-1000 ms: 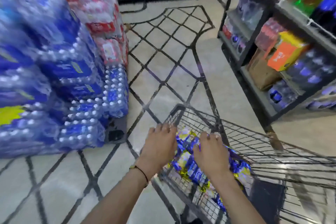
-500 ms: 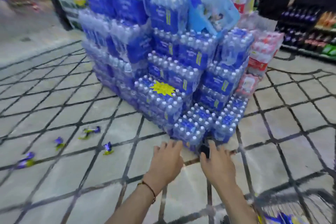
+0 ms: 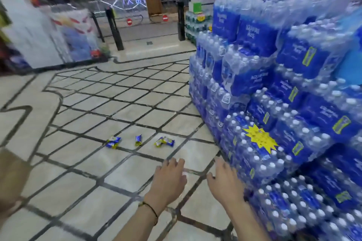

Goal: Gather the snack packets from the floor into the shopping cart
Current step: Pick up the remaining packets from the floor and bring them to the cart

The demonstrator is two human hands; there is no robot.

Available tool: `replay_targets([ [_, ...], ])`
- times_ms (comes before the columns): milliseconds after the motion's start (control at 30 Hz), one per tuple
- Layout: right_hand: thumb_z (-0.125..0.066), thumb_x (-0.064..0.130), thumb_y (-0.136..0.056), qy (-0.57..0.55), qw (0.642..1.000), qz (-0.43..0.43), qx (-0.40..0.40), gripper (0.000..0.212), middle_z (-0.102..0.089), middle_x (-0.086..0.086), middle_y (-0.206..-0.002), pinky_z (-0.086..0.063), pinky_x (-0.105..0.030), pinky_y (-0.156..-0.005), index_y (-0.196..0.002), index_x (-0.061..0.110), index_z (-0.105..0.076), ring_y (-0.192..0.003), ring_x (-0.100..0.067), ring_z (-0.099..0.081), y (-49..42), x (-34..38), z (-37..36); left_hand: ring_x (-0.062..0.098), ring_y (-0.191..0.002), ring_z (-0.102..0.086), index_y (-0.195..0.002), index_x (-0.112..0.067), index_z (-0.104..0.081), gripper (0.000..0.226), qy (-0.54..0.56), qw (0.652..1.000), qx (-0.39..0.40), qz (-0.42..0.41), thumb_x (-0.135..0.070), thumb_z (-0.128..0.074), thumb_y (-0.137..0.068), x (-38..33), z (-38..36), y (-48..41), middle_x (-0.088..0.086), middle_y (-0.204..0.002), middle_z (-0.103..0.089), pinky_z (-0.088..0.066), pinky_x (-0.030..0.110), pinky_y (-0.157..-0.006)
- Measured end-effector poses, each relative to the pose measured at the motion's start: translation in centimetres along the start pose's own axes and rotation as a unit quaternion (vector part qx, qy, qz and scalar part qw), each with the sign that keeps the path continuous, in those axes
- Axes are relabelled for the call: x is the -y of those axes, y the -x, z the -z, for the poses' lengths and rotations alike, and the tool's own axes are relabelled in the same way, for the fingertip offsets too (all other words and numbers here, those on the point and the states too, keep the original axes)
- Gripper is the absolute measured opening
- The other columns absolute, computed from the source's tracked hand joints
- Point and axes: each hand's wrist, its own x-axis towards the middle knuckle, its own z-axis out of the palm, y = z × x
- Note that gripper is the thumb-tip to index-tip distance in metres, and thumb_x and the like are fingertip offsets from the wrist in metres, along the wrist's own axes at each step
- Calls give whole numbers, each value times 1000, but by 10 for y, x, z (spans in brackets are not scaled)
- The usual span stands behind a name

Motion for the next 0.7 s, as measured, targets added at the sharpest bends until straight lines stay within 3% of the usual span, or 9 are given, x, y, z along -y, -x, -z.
replay_targets([
  [167,-41,40,-97,-12,995,90,46,50,-54,-7,-123,-47,-39,-87,-143,23,-31,-114,-29,-51,-72,60,-16,25,-118,-49,-141,-28,-38,45,29,993,-14,115,-43,-40,-99,62,8,-23,-3,-130,-51,-43,39,-91],
  [400,-39,40,-97,14,977,184,110,47,-50,-6,-127,-48,-40,-86,-141,23,-32,-116,-29,-47,-136,160,-68,27,-112,-50,-138,-24,-40,43,54,975,-3,216,-41,-38,-98,160,4,-43,-1,-122,-51,-44,40,-87],
  [700,-39,39,-97,37,976,154,147,46,-51,-7,-123,-49,-40,-81,-140,22,-34,-113,-30,-48,-239,279,-137,27,-116,-51,-136,-22,-39,40,69,978,35,195,-38,-39,-99,308,-16,-150,1,-125,-52,-45,40,-87],
])
